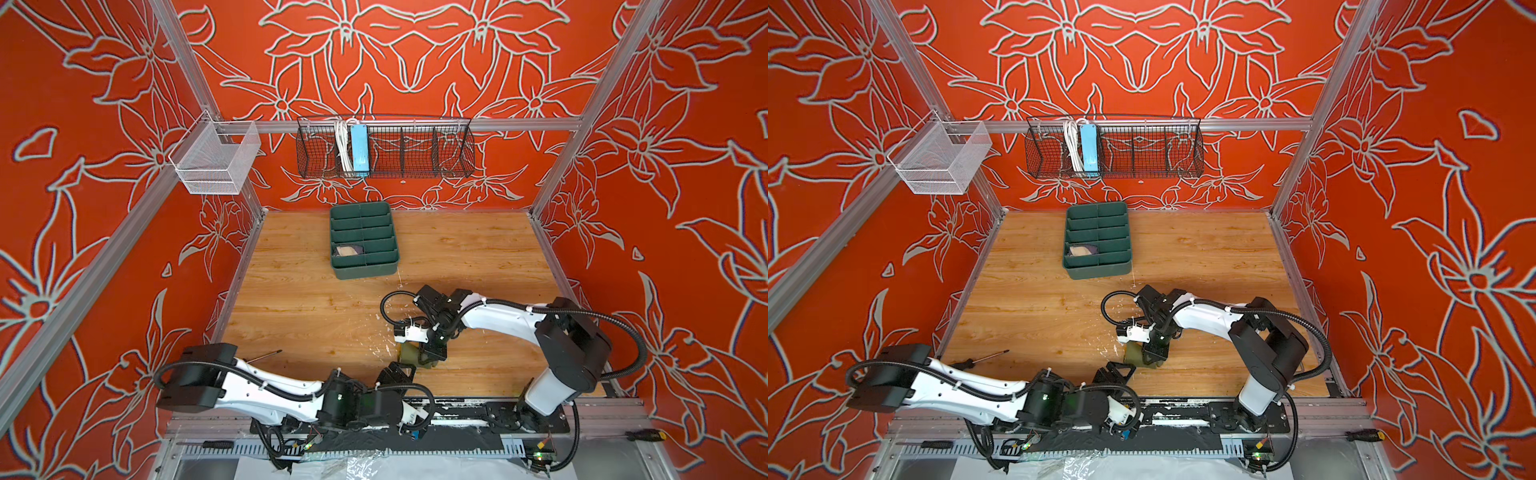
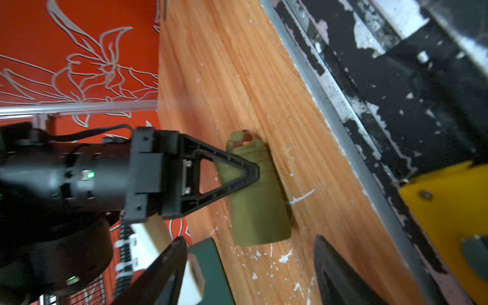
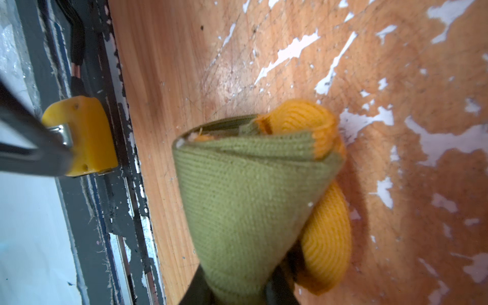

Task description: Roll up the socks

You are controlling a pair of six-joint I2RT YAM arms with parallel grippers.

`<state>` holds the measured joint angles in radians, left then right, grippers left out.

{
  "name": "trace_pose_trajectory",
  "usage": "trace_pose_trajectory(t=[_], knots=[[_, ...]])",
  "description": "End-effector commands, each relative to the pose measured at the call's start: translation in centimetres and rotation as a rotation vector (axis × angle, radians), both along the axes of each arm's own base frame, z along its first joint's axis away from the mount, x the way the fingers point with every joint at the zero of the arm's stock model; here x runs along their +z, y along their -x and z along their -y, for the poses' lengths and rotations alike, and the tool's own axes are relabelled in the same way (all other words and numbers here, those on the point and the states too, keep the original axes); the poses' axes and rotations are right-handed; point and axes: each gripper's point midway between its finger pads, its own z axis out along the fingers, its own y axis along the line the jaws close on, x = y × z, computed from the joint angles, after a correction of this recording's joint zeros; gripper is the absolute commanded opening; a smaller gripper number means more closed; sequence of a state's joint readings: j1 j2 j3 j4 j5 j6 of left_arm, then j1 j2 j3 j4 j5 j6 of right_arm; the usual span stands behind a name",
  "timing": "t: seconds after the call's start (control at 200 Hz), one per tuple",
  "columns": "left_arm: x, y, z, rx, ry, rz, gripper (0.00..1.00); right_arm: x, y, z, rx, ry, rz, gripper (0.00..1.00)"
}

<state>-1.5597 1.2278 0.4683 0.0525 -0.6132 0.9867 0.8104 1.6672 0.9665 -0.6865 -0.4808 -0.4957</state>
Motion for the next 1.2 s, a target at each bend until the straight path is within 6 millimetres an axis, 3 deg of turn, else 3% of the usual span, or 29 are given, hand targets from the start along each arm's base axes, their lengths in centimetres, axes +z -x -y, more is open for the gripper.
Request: trace_pose_trajectory(t=[0.0, 0.295, 0.571, 0.751, 0.851, 0.956, 1.111, 1.196], knots=[[-0.7, -1.6, 0.3, 0.149, 0.045, -0.052, 0.78, -2.1, -0.1, 1.4, 0.004, 0.088, -0.007, 0.00], [-2.3, -6.2, -0.1, 0.407, 0.109, -0.122, 0.83, -1.4, 1.0, 1.6, 0.020, 0.045, -0.023, 0.00], [-4.6, -5.9, 1.3, 0.413, 0.109, -0.185, 0.80, -1.1, 1.0, 1.4, 0.026, 0.032, -0.016, 0.00], [-4.6, -6.2, 2.4, 0.407, 0.137, -0.183, 0.71, -1.1, 1.1, 1.4, 0.028, 0.032, -0.021, 0.00], [-4.5, -6.1, 3.0, 0.395, 0.161, -0.190, 0.62, -1.1, 1.1, 1.4, 0.028, 0.032, -0.022, 0.00], [-4.5, -5.9, 3.3, 0.386, 0.164, -0.208, 0.45, -1.1, 1.0, 1.4, 0.025, 0.033, -0.018, 0.00], [-5.5, -5.0, 2.9, 0.372, 0.107, -0.266, 0.05, -1.0, 0.7, 1.4, 0.015, 0.034, 0.001, 0.00], [-6.5, -3.8, 2.4, 0.366, 0.031, -0.339, 0.00, -1.0, 0.2, 1.4, 0.003, 0.038, 0.031, 0.00]])
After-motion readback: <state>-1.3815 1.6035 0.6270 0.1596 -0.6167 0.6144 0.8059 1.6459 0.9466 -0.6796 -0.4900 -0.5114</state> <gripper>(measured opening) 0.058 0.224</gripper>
